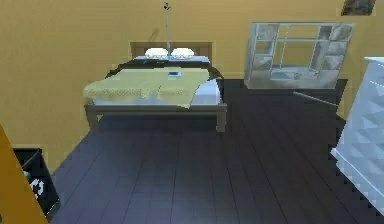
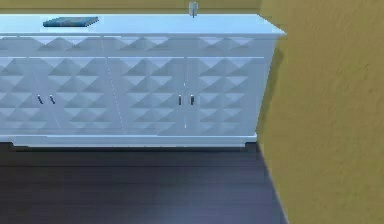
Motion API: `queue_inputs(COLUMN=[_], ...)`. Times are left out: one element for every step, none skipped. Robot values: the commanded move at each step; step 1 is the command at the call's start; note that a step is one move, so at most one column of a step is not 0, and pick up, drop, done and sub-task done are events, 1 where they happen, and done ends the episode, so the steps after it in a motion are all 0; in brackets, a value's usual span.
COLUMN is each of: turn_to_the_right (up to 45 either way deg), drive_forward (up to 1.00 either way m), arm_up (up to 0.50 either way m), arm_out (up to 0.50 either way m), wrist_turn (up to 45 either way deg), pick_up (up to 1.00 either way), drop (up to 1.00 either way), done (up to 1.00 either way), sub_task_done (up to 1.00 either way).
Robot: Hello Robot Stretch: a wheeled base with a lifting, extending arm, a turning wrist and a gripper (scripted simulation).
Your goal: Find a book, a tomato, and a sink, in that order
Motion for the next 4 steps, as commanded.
queue_inputs(turn_to_the_right=[0.0,-15.0,0.0,-6.0], drive_forward=[0.7,0.0,1.0,0.0], arm_up=[0.0,0.0,0.0,0.0], arm_out=[0.0,0.0,0.0,0.0], wrist_turn=[0.0,0.0,0.0,0.0], pick_up=[0.0,0.0,0.0,0.0], drop=[0.0,0.0,0.0,0.0], done=[0.0,0.0,0.0,0.0], sub_task_done=[0.0,0.0,0.0,0.0])
